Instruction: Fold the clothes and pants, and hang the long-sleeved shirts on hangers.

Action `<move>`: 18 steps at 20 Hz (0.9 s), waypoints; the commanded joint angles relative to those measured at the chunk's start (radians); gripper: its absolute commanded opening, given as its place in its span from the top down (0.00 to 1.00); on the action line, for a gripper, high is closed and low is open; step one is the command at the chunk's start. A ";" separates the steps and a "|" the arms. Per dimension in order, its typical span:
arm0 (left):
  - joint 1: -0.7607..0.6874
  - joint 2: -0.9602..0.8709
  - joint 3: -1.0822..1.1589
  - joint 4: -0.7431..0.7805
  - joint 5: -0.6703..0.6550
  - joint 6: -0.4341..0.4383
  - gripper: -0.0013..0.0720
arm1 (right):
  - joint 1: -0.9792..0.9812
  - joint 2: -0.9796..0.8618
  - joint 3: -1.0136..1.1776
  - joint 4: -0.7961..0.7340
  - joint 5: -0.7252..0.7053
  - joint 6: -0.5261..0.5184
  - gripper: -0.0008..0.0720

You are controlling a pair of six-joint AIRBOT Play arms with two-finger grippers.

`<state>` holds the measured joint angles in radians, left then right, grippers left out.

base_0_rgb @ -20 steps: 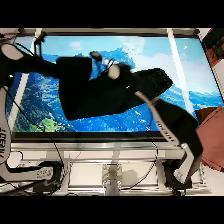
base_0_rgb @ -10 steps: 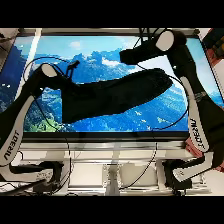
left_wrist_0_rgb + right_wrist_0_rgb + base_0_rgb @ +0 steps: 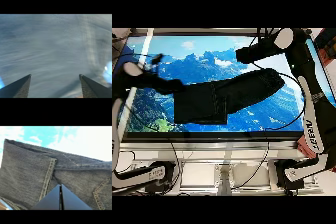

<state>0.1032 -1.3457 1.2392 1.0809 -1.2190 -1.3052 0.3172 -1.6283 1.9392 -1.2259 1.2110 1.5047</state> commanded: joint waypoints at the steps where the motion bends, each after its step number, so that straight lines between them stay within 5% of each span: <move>1: 0.210 0.027 -0.075 0.049 0.008 0.093 0.03 | -0.001 0.001 0.000 -0.011 0.003 -0.007 0.95; 6: 0.304 -0.067 -0.276 -0.170 0.092 0.307 0.03 | 0.000 0.001 0.000 -0.010 -0.006 -0.007 0.95; 12: 0.245 -0.286 -0.279 -0.330 0.116 0.396 0.03 | 0.000 0.001 0.000 -0.010 -0.006 -0.007 0.95; 13: 0.225 -0.307 -0.279 -0.386 0.116 0.421 0.10 | 0.000 0.001 0.000 -0.010 -0.006 -0.007 0.95; 15: 0.181 -0.327 -0.279 -0.467 0.117 0.465 0.45 | 0.000 0.001 0.000 -0.010 -0.006 -0.007 0.95; 17: 0.137 -0.325 -0.277 -0.532 0.116 0.484 0.96 | 0.000 0.001 0.000 -0.010 -0.006 -0.007 0.95; 18: 0.120 -0.320 -0.270 -0.553 0.108 0.483 0.95 | -0.001 0.001 0.000 -0.011 -0.007 -0.009 0.95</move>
<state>0.2729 -1.6508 0.9638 0.6598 -1.0969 -0.8631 0.3172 -1.6279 1.9392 -1.2366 1.2045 1.4971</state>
